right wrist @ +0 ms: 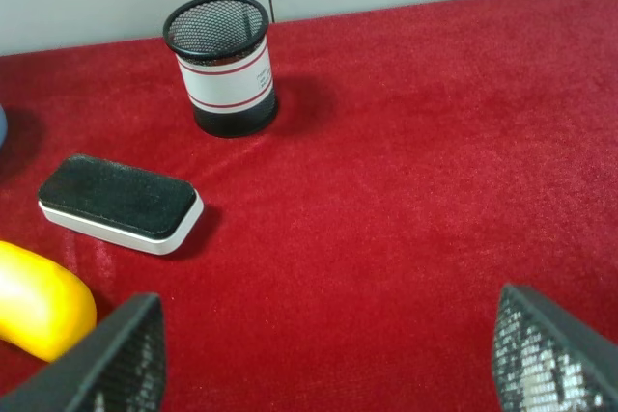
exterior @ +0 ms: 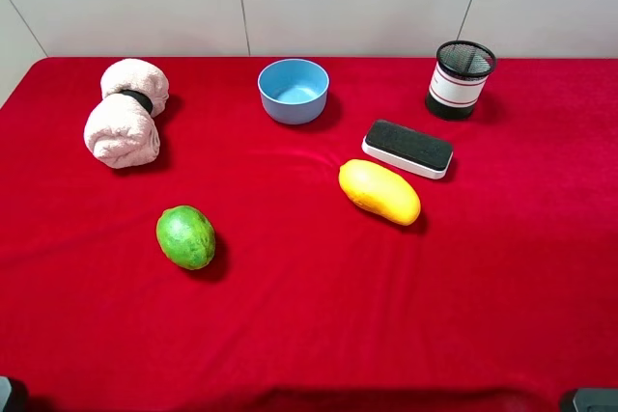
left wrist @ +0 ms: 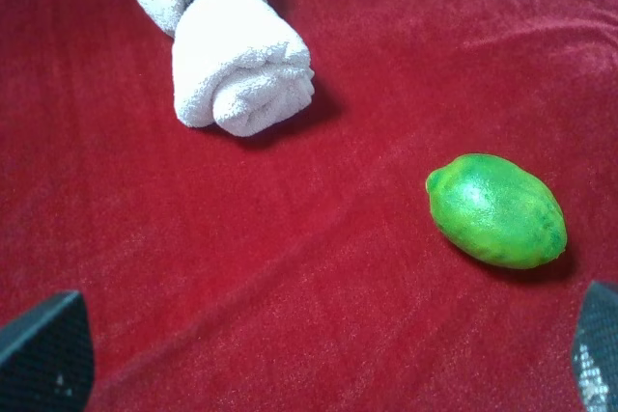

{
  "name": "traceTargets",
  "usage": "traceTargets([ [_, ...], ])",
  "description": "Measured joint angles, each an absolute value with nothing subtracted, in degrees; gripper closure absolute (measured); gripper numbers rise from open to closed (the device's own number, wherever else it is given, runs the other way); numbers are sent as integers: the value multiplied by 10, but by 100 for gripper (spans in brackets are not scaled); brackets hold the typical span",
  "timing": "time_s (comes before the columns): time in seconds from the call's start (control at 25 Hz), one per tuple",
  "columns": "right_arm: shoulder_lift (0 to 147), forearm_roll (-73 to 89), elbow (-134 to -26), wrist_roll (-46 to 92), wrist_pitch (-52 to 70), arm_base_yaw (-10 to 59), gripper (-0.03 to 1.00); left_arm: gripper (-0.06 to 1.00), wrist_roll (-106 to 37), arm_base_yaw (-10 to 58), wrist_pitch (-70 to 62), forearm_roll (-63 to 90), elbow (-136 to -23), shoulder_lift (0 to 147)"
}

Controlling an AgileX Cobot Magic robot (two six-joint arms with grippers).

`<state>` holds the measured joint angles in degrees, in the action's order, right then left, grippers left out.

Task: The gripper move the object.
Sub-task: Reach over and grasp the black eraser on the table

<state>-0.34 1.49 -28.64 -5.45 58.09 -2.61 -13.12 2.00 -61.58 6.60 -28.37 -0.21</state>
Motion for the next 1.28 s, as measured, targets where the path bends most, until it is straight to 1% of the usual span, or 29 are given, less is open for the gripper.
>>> traceTargets([
  [1.28, -3, 15, -286, -55, 580, -26, 44, -4, -131, 20, -616, 66, -284, -2],
])
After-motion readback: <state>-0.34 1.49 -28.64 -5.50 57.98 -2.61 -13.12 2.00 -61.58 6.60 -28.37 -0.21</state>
